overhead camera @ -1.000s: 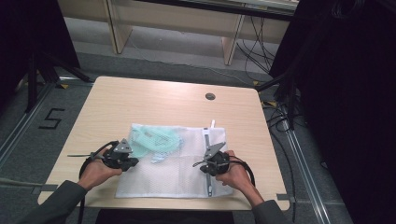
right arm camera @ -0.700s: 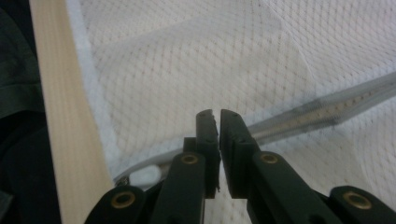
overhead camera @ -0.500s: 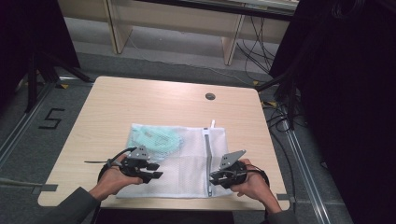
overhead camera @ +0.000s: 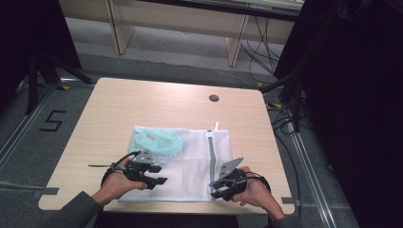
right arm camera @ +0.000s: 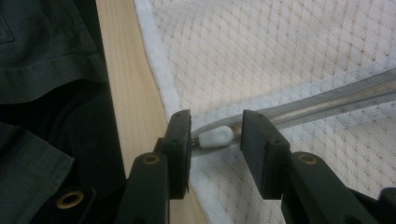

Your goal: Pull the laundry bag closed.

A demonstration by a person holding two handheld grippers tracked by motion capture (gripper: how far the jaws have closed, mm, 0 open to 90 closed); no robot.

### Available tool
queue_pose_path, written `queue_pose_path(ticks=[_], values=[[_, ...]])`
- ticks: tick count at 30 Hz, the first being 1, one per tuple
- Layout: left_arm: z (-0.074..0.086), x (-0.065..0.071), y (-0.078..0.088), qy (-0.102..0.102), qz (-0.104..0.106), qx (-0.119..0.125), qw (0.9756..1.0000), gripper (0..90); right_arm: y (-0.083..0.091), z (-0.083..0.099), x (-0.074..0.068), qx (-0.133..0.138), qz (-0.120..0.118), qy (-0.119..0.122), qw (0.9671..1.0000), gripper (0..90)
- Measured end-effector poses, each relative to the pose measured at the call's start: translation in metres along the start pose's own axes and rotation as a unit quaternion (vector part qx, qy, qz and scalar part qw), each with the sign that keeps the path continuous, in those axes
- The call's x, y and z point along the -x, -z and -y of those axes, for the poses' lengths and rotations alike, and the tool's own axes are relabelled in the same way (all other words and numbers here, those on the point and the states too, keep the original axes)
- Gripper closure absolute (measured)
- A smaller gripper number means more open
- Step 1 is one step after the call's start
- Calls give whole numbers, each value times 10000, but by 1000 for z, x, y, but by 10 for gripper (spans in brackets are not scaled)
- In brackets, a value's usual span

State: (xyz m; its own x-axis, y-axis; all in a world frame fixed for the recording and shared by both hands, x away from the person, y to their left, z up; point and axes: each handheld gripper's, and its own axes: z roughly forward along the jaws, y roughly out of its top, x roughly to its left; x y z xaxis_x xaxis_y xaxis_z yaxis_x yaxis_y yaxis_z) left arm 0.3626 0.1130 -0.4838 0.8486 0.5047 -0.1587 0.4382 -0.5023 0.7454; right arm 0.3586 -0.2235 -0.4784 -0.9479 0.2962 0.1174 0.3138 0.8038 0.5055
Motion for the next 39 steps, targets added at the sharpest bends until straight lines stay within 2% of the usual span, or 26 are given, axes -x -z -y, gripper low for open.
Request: queue_pose_path(ticks=[4,5,7,8,10,11,13,15,16,17,18,31,32,39], values=[[0,0,-1,-12,-5,-37,10000,490,-2,0,-1,-27,-44,46,10000,632],[0,0,-1,-3,-23,-52,10000,490,-2,0,0,-22,-47,155,9999,632],[1,0,-1,-16,0,-48,10000,489,-3,-1,0,-71,-59,144,9999,644],[1,0,-1,-20,4,-65,10000,489,-3,-1,0,-73,-73,215,9997,652],[1,0,-1,13,15,-68,10000,488,-3,-1,0,-86,-116,242,9996,658],[1,1,-2,98,16,-62,9999,486,-3,-1,-1,-77,-126,247,9996,664],[1,-1,-2,-21,13,-83,10000,484,-3,-1,-1,-114,-186,279,9994,675],[1,-2,-1,-22,-6,-117,9999,482,-2,-1,-1,-119,-132,362,9992,687],[2,-1,-2,104,-3,-107,9999,481,-2,-1,-1,-106,-165,347,9992,694],[2,-1,-2,110,-15,-98,9999,480,-2,-2,-2,-87,-186,349,9992,703],[2,-2,-2,42,-13,-98,9999,479,-1,-2,-2,-125,-159,373,9991,721],[3,-1,-2,94,-10,-142,9999,471,-1,-2,-3,-135,-227,449,9986,805],[2,-2,-2,52,-27,-169,9998,470,-1,-2,-3,-129,-222,443,9987,805],[3,-2,-3,82,19,-157,9998,471,-3,-2,-3,-195,-271,498,9982,816]])
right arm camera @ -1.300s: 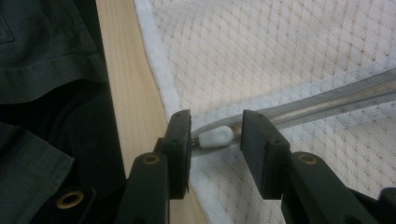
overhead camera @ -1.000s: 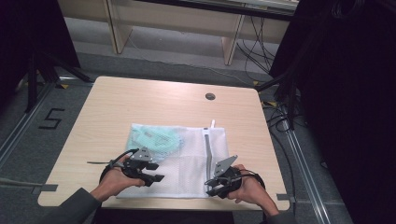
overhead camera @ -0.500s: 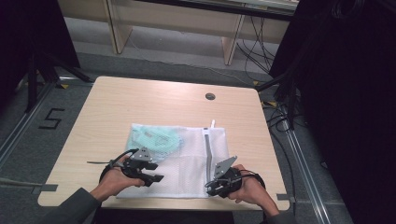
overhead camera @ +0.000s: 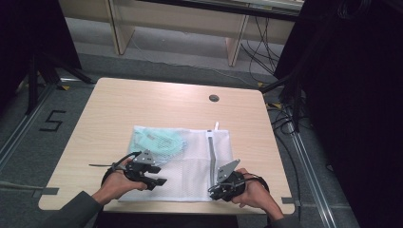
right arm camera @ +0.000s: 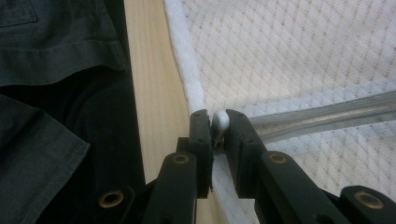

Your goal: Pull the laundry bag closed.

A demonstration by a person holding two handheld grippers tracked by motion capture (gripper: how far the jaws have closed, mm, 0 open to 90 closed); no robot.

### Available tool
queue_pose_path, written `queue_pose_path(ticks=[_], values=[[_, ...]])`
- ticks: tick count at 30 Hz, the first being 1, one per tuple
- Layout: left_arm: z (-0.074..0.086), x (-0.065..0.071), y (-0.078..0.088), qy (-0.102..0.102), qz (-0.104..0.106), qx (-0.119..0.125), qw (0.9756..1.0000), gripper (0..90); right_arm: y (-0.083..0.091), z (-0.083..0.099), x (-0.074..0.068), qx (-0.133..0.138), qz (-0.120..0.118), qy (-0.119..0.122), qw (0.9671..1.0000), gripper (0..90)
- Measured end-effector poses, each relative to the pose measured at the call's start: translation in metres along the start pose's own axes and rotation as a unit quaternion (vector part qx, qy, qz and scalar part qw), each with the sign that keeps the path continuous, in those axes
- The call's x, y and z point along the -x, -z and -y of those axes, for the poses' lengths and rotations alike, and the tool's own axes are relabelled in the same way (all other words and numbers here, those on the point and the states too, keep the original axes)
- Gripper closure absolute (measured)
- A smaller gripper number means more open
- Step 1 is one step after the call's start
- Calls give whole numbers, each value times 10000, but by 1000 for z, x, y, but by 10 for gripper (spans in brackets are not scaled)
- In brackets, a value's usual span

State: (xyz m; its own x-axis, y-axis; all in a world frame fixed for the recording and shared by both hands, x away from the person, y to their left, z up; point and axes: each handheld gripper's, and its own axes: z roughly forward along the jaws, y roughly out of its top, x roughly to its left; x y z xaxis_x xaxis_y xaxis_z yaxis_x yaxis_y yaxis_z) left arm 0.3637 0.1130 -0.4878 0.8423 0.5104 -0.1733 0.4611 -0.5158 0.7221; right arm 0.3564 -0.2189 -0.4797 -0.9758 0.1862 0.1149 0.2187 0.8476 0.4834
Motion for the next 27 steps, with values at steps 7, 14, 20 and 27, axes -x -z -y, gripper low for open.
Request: queue_pose_path(ticks=[7,14,20,27], values=[[0,0,0,-78,-6,-17,10000,472,2,-1,0,32,3,-28,10000,862],[-1,3,-1,59,110,77,9999,474,4,-1,0,86,-23,-103,9999,865],[-9,17,-10,-260,217,244,9991,476,9,-2,3,173,-50,-174,9997,865],[-23,51,-30,-714,552,513,9946,477,17,-3,5,398,207,-390,9982,866]])
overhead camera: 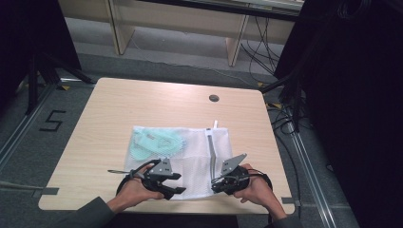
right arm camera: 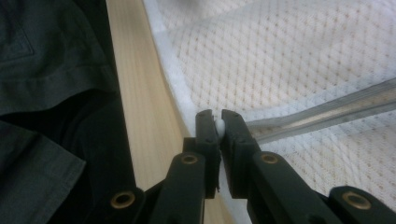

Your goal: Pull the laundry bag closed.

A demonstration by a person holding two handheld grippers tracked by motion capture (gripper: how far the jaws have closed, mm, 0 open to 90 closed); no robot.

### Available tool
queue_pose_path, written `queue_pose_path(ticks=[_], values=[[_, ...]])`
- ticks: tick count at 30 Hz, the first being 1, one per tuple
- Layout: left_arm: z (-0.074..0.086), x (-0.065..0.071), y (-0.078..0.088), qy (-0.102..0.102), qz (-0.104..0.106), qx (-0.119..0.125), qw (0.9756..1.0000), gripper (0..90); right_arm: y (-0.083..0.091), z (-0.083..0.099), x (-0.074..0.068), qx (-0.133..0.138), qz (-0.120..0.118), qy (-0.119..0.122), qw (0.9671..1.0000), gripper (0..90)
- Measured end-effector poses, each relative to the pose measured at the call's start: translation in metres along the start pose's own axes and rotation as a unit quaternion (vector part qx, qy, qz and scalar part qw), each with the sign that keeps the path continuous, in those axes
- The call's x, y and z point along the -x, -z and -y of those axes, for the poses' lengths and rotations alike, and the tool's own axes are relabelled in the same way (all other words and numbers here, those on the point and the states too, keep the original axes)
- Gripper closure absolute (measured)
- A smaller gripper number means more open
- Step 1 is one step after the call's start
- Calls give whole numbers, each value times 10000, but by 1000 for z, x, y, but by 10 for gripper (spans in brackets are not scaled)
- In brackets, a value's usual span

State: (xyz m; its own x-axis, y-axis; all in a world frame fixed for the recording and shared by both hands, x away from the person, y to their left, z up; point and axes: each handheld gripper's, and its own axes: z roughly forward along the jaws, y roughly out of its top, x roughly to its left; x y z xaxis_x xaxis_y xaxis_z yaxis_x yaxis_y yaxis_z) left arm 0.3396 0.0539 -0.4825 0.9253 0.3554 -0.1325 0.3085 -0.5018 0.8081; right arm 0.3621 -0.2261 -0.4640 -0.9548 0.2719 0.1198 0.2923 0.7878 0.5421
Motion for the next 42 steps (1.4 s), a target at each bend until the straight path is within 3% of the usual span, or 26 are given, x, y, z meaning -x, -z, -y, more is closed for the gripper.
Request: queue_pose_path(ticks=[1,4,7,8,13,16,17,21,22,24,27,30,32,35,36,39,42], values=[[-1,2,-3,-57,-12,42,10000,479,1,-1,-1,7,-30,-160,9999,866],[-5,13,-16,-134,140,146,9997,474,2,-2,-1,53,61,-197,9998,866],[-5,17,-24,-6,198,165,9997,471,5,-4,1,112,92,-168,9998,866],[-5,19,-28,0,192,161,9997,473,5,-4,4,167,114,-34,9998,866],[-6,24,-44,5,94,26,10000,477,7,-5,5,201,164,-100,9996,866],[-8,24,-48,-48,3,151,9999,478,8,-6,2,205,163,-229,9994,866],[-8,26,-50,83,-25,198,9998,481,8,-7,3,217,158,-152,9995,866],[-11,30,-58,-48,-29,127,9999,496,7,-7,4,258,156,-204,9993,866],[-12,31,-61,-82,-35,114,9999,496,7,-7,3,245,133,-323,9991,866],[-14,30,-63,-175,-73,45,9998,502,8,-8,3,220,140,-277,9993,866],[-14,30,-67,-128,-44,120,9998,607,8,-8,5,301,165,-159,9993,866],[-13,31,-72,-199,-112,63,9997,613,8,-8,2,270,155,-320,9990,866],[-12,31,-75,-222,-191,90,9995,627,9,-9,4,288,181,-178,9993,866],[-13,30,-77,-339,-270,97,9990,668,9,-9,4,287,181,-167,9993,865],[-13,27,-77,-463,-302,16,9985,668,9,-9,4,287,181,-167,9993,865],[-14,28,-79,-556,-335,72,9979,778,8,-8,6,322,182,-99,9993,866],[-15,29,-79,-791,-347,40,9963,832,8,-8,7,326,160,-106,9993,866]])
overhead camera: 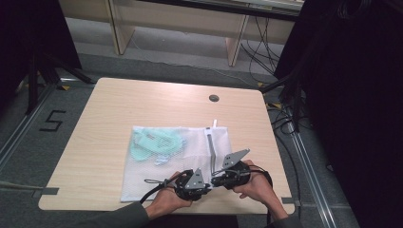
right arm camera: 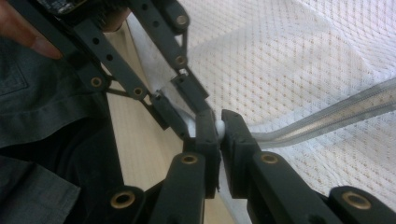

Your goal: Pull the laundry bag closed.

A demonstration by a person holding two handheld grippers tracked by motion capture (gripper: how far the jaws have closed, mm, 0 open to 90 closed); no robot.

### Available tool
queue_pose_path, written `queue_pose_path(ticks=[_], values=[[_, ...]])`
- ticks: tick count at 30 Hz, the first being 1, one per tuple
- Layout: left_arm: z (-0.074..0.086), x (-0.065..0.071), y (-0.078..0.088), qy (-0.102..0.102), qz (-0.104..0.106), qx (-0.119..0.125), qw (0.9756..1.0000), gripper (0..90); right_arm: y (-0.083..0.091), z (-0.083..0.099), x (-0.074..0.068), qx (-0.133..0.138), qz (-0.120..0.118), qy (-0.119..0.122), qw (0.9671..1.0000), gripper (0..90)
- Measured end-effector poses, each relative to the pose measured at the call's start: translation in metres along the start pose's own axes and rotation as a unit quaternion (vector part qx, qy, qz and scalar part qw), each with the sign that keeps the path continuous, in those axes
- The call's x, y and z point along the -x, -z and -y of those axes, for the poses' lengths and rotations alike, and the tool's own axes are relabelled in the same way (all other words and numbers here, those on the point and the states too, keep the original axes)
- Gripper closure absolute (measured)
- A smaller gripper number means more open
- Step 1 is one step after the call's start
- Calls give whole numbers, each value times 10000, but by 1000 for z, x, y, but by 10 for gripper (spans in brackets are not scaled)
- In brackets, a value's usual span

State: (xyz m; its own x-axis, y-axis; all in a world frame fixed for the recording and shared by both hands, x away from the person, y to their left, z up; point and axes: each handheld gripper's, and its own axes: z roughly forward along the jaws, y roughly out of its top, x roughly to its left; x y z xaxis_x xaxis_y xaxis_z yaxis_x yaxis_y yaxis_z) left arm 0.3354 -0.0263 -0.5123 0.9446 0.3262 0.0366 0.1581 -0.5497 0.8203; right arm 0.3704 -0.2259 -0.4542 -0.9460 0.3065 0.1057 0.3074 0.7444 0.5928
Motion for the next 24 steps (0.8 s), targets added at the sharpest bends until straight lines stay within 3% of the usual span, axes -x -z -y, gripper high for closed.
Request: queue_pose_path(ticks=[1,2,3,6,8,9,19,20,21,24], values=[[-1,1,0,-36,-10,9,10000,847,0,0,1,-15,15,-5,10000,866],[-1,1,0,-108,-12,12,9999,859,1,1,-2,-61,30,-219,9997,866],[-1,2,0,-157,-14,-7,9999,879,1,1,2,-52,50,-26,10000,866],[-1,1,1,-397,-18,-121,9991,883,-2,3,4,-49,10,-31,10000,866],[-1,2,0,-347,-4,-93,9994,883,-2,3,4,-45,15,-32,10000,866],[-1,3,0,-304,27,-64,9995,884,-2,4,2,-105,12,-265,9996,866],[-1,2,1,-596,27,-202,9980,888,-7,6,6,-182,-23,-264,9995,866],[-1,3,0,-515,71,-151,9985,888,-8,6,7,-172,-47,-228,9996,866],[-1,3,0,-626,70,-160,9979,888,-8,6,7,-237,-84,-286,9993,866],[0,4,0,-635,77,-211,9977,888,-10,7,7,-265,-73,-311,9991,866]])
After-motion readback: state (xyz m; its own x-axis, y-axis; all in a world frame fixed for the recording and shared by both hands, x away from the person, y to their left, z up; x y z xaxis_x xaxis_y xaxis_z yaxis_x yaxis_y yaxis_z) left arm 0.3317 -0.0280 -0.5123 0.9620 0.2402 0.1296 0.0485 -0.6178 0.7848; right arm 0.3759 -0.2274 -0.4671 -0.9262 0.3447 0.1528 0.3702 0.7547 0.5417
